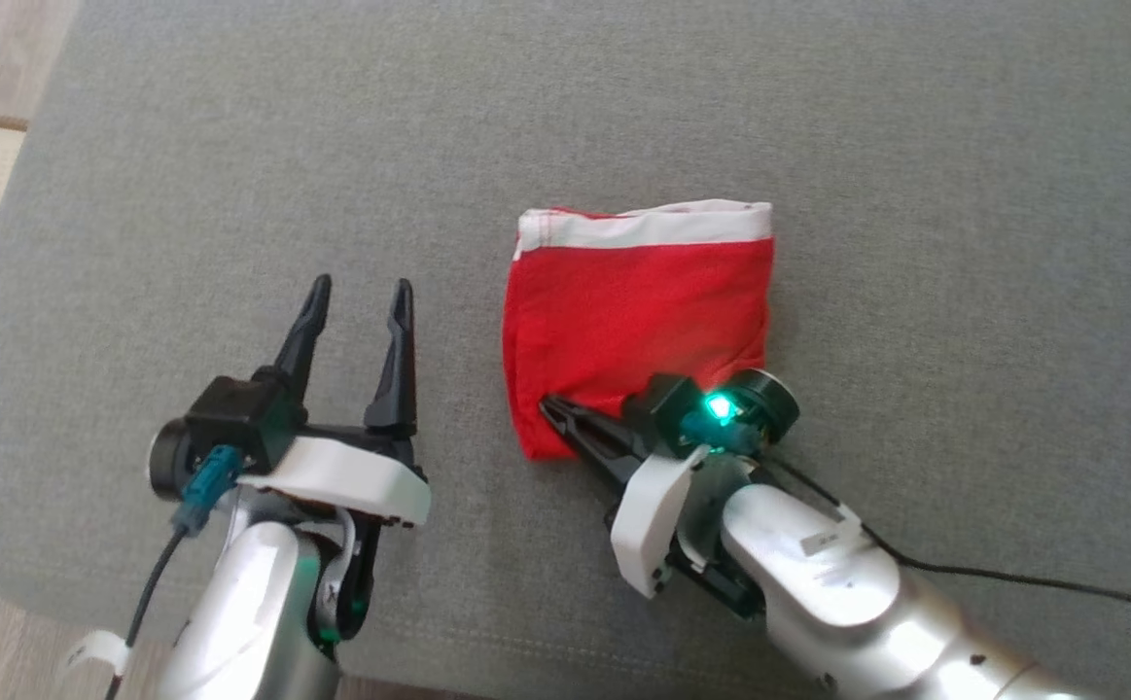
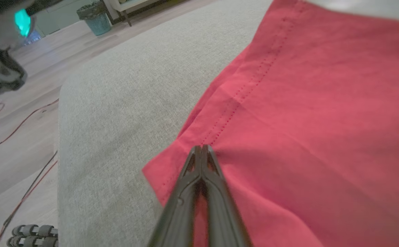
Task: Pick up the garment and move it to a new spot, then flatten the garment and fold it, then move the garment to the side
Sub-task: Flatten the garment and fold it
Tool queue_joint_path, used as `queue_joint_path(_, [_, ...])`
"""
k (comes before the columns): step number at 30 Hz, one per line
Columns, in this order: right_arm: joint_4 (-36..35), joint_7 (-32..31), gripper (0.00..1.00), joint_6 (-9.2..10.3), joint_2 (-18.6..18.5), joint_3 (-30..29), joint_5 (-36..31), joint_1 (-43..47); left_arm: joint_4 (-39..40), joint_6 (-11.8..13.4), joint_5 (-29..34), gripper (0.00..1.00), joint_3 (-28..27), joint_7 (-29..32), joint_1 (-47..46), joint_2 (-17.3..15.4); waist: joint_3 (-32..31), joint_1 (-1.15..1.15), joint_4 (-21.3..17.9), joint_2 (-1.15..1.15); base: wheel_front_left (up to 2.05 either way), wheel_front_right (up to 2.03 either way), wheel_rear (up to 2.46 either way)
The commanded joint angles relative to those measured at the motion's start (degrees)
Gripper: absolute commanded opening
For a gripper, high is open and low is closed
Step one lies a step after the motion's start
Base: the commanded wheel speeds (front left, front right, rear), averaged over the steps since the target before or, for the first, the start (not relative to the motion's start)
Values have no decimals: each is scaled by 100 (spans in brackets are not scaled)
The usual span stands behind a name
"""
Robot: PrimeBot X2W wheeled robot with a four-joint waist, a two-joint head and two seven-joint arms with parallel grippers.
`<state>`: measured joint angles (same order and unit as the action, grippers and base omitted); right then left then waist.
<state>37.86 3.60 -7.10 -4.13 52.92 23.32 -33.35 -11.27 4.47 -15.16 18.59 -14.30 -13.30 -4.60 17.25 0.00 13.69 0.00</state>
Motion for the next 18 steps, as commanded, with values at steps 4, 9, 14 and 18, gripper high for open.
queue_joint_path(4, [-41,70,0,-39,124,279,-56,-60,166,-17,113,100,-278,-69,-138,-44,-94,0,-124,0,0,0,0])
queue_joint_path(9, [-376,458,0,-39,124,-74,297,95,159,-25,151,100,-322,-70,-70,-58,-227,0,-276,0,0,0,0])
queue_joint_path(14, [-869,762,100,-39,124,-995,451,346,175,-13,197,100,-360,-70,14,-124,-357,0,-524,0,0,0,0])
queue_joint_path(18, [-1467,909,100,-39,-13,-2444,-17,779,219,30,245,100,-402,-70,79,-225,-501,0,-787,0,0,0,0])
